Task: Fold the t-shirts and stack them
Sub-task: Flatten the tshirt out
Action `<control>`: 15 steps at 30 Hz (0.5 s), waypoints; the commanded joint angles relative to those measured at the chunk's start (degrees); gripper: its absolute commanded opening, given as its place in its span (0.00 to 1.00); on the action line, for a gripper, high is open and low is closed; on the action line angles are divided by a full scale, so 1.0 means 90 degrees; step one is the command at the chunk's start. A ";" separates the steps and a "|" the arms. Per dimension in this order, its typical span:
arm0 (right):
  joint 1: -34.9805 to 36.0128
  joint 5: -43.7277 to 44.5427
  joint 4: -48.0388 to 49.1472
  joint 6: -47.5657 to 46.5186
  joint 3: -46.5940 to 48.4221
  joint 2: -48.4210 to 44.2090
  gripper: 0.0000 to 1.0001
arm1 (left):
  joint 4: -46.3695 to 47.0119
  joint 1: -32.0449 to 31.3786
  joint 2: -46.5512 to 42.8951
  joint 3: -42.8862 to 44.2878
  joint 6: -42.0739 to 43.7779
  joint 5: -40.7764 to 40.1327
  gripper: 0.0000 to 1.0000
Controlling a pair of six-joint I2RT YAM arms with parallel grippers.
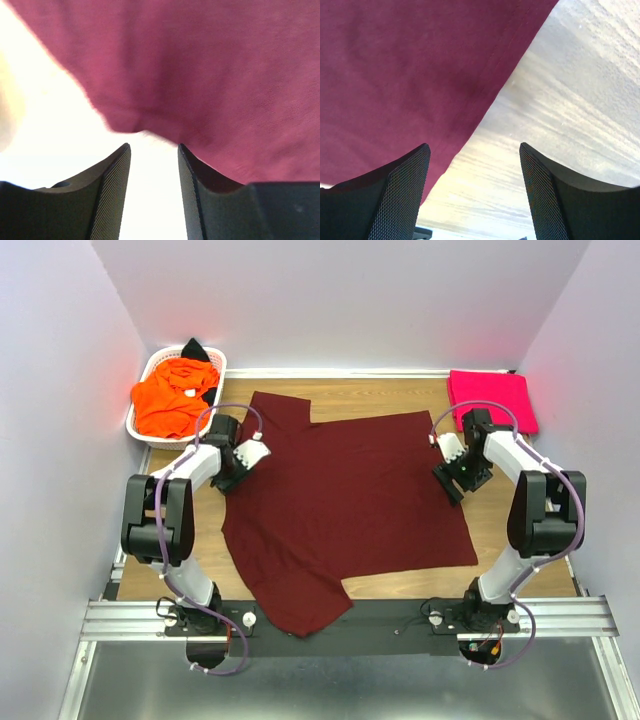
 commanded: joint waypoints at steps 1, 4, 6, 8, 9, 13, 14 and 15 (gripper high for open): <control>0.0006 -0.0305 -0.0455 0.0005 0.0104 -0.0371 0.79 | -0.0551 0.0029 -0.0214 0.0543 0.0294 -0.0048 0.51; 0.0006 -0.0559 -0.0543 -0.0025 0.0046 -0.0460 0.77 | -0.0873 0.0020 -0.0420 0.0768 0.0372 0.0684 0.52; 0.0006 -0.0696 -0.0611 -0.0015 0.0007 -0.0460 0.74 | -0.0981 0.0019 -0.0488 0.0856 0.0324 0.0967 0.52; 0.0006 -0.0765 -0.0631 -0.0005 -0.0139 -0.0373 0.65 | -0.1127 -0.0029 -0.0498 0.0798 0.0333 0.1329 0.52; 0.0006 -0.0755 -0.0621 -0.0025 -0.0198 -0.0343 0.63 | -0.1119 -0.0058 -0.0508 0.0721 0.0304 0.1378 0.52; 0.0006 -0.0696 -0.0504 -0.0132 -0.0578 -0.0255 0.53 | -0.0846 -0.0166 -0.0557 0.0242 0.0226 0.1340 0.52; 0.0006 -0.0629 -0.0436 -0.0142 -0.0647 -0.0236 0.50 | -0.0748 -0.0176 -0.0566 0.0096 0.0216 0.1330 0.51; 0.0006 -0.0599 -0.0407 -0.0161 -0.0725 -0.0236 0.48 | -0.0719 -0.0176 -0.0557 0.0037 0.0216 0.1349 0.51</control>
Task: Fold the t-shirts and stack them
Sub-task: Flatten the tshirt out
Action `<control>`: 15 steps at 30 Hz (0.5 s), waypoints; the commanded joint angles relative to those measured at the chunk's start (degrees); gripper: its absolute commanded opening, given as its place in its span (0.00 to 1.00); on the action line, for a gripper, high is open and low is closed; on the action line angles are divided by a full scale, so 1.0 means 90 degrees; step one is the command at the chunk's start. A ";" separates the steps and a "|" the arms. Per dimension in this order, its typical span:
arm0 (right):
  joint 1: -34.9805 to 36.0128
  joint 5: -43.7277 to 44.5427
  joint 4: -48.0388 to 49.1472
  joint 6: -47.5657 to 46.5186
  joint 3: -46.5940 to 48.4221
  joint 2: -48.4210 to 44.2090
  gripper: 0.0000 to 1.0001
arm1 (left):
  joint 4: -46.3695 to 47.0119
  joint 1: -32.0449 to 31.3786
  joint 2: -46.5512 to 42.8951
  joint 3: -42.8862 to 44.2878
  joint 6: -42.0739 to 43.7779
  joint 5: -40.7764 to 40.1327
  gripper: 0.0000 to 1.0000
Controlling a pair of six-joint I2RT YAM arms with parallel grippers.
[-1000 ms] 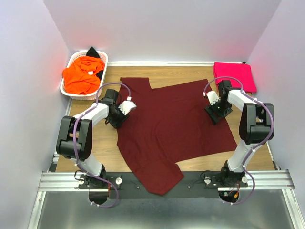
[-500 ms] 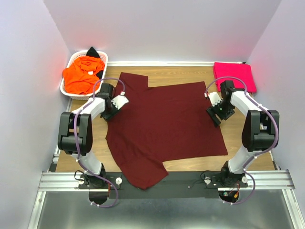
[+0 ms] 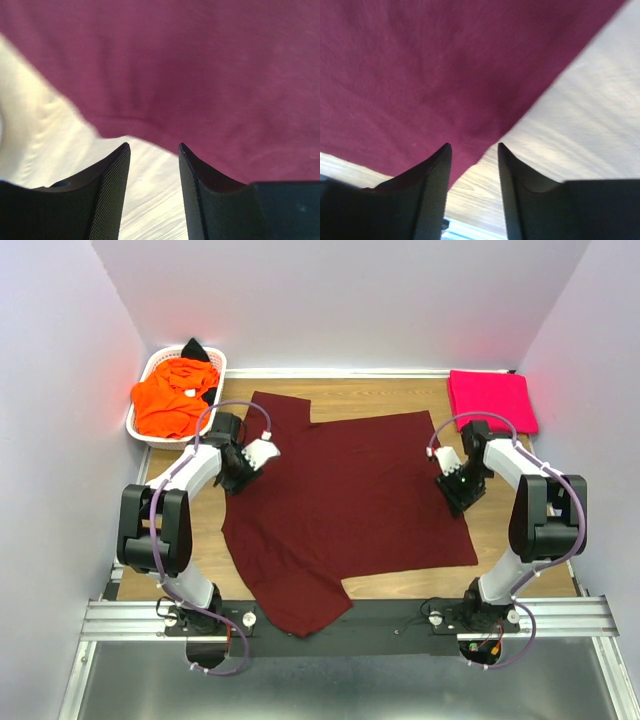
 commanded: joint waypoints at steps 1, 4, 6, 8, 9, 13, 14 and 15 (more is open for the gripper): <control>0.0006 0.0035 0.0006 -0.0149 -0.0431 0.0058 0.46 | 0.0010 -0.0052 -0.0132 -0.0388 -0.0032 0.0349 0.51; 0.0006 0.0269 0.0133 -0.0237 -0.0773 0.0000 0.42 | 0.0166 -0.0062 -0.0122 -0.0681 -0.0052 0.0349 0.50; 0.0006 0.0406 0.0172 -0.0276 -0.0940 -0.0049 0.41 | 0.0196 -0.0062 -0.0142 -0.0798 -0.0042 0.0369 0.50; 0.0006 0.0602 0.0173 -0.0345 -0.1193 -0.0185 0.41 | 0.0235 -0.0110 -0.0161 -0.0926 -0.0013 0.0408 0.50; 0.0006 0.0660 0.0173 -0.0364 -0.1281 -0.0244 0.41 | 0.0254 -0.0130 -0.0171 -0.1081 -0.0003 0.0408 0.50; 0.0006 0.1030 0.0143 -0.0462 -0.1575 -0.0721 0.40 | 0.0323 -0.0228 -0.0210 -0.1589 0.0046 0.0408 0.49; 0.0006 0.1051 0.0134 -0.0462 -0.1595 -0.0781 0.40 | 0.0323 -0.0266 -0.0229 -0.1658 0.0104 0.0408 0.49; 0.0006 0.1051 0.0056 -0.0481 -0.1605 -0.0830 0.40 | 0.0313 -0.0286 -0.0249 -0.1717 0.0124 0.0417 0.49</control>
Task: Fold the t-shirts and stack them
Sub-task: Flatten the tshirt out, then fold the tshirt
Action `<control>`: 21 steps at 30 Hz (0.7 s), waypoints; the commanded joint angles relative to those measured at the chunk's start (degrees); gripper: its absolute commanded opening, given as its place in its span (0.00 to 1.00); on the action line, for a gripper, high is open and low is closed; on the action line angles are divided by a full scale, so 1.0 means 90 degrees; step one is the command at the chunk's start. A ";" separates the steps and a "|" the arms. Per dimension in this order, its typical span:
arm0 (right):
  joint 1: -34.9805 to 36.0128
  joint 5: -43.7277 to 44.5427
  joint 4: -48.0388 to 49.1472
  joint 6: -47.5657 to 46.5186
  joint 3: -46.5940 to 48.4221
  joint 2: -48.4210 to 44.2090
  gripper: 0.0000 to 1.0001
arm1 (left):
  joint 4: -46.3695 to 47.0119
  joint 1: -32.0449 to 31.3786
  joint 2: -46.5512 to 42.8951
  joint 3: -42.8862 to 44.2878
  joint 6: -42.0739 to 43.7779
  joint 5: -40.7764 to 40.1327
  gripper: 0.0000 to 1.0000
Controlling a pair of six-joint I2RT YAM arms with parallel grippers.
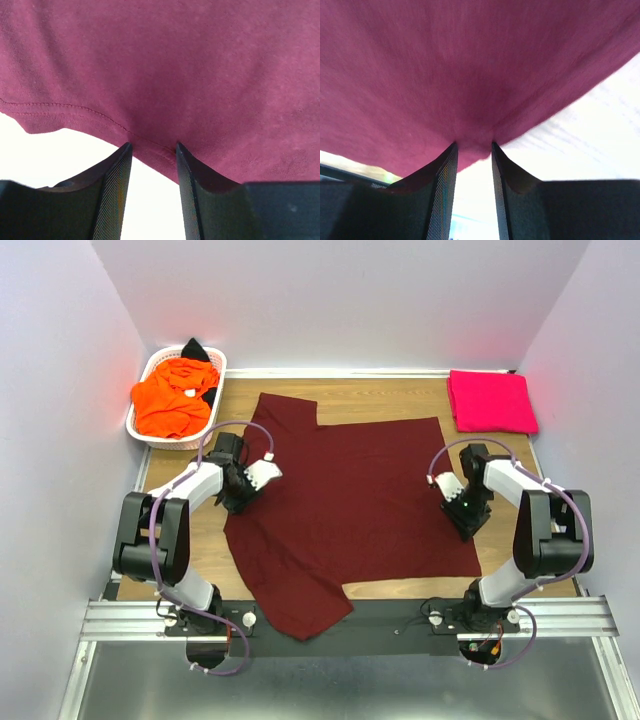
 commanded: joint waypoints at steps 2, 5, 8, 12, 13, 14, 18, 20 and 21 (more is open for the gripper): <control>0.0001 0.0345 -0.0192 -0.0146 -0.0089 -0.0355 0.40 | -0.0241 -0.0119 -0.0052 -0.0445 0.0151 0.0286 0.49; -0.0019 -0.0395 -0.0660 0.0039 0.0690 -0.0423 0.48 | -0.0582 -0.0109 -0.0189 0.0176 0.0239 0.0618 0.50; -0.0019 -0.1176 -0.0749 0.0390 0.1890 -0.0249 0.54 | -0.0904 -0.0109 -0.0161 0.1375 0.0181 0.1085 0.53; -0.0029 -0.1745 -0.0720 0.0800 0.3307 0.0493 0.56 | -0.0925 -0.0080 0.0249 0.2629 0.0093 0.1351 0.56; -0.0029 -0.1862 -0.0662 0.0965 0.3600 0.0862 0.56 | -0.0857 -0.0041 0.0492 0.2863 -0.0033 0.1428 0.57; -0.0029 -0.1911 -0.0584 0.1073 0.3854 0.1040 0.57 | -0.0798 -0.0031 0.0639 0.3088 -0.0131 0.1458 0.59; -0.0029 -0.1902 -0.0116 0.1679 0.5657 0.2260 0.59 | -0.0554 0.0164 0.1508 0.4806 -0.0870 0.1760 0.68; -0.0029 -0.1970 0.0002 0.2021 0.6314 0.3028 0.59 | -0.0330 0.0271 0.2035 0.5402 -0.1292 0.2033 0.68; -0.0029 -0.1961 0.0099 0.2147 0.6617 0.3256 0.58 | -0.0261 0.0368 0.2201 0.5966 -0.1458 0.2160 0.68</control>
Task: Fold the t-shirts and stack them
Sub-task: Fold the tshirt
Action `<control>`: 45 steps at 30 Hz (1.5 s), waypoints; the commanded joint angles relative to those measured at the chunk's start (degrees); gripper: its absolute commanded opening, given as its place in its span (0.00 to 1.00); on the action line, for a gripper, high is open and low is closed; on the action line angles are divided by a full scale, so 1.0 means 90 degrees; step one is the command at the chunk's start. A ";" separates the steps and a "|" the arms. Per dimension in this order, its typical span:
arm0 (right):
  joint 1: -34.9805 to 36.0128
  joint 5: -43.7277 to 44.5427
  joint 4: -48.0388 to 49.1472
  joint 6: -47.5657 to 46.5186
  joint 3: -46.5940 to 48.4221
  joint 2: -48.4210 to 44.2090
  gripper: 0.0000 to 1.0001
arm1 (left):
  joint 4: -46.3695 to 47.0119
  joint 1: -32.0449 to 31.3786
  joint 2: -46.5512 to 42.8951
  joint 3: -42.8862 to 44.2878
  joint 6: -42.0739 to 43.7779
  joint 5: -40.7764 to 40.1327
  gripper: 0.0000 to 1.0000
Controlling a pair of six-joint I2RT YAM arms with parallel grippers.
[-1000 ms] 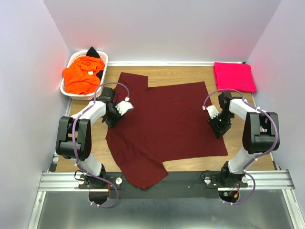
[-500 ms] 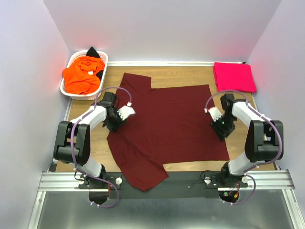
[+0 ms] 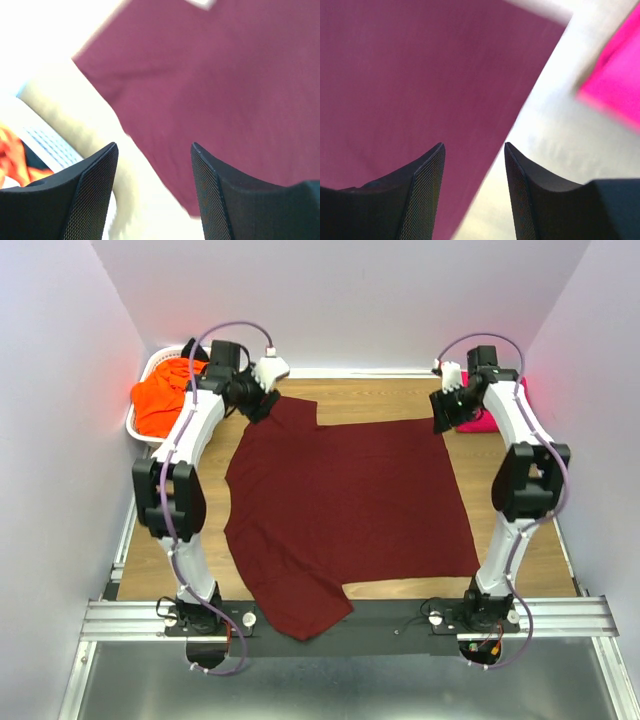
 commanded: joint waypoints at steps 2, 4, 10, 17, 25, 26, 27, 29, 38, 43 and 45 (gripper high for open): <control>-0.0021 -0.0151 0.0474 0.1006 0.1675 0.1495 0.57 | 0.0419 0.0321 0.0924 0.1563 -0.1252 0.0865 0.68; -0.0021 0.0112 0.0552 0.1182 0.2389 0.1927 0.55 | 0.0479 0.0331 0.1237 0.1917 -0.1448 0.0876 0.68; -0.0021 0.0572 0.0894 0.1407 0.3299 0.2992 0.49 | 0.0820 0.0341 0.1696 0.2300 -0.1780 0.0797 0.68; -0.0021 0.0640 0.1138 0.1192 0.3114 0.3334 0.48 | 0.1133 0.0360 0.1814 0.2007 -0.1888 0.0749 0.68; -0.0021 0.0660 0.1490 0.1309 0.3016 0.3657 0.50 | 0.1192 0.0350 0.1814 0.1831 -0.1888 0.0700 0.68; -0.0021 0.0650 0.1509 0.1319 0.3026 0.3725 0.49 | 0.1192 0.0360 0.1824 0.1821 -0.1888 0.0671 0.68; -0.0021 0.0650 0.1510 0.1338 0.3026 0.3754 0.49 | 0.1192 0.0360 0.1824 0.1831 -0.1878 0.0651 0.68; -0.0021 0.0689 0.1519 0.1319 0.2968 0.3794 0.49 | 0.1201 0.0380 0.1853 0.1840 -0.1869 0.0612 0.68; -0.0021 0.0612 0.1607 0.1251 0.2518 0.3736 0.30 | 0.1172 0.0389 0.2408 0.2357 -0.2093 0.0271 0.67; -0.0021 0.0514 0.1607 0.1192 0.2342 0.3608 0.15 | 0.1153 0.0380 0.3169 0.3187 -0.2376 0.0007 0.66; -0.0021 0.0484 0.1607 0.1192 0.2303 0.3569 0.12 | 0.1104 0.0389 0.3511 0.3625 -0.2464 -0.0033 0.65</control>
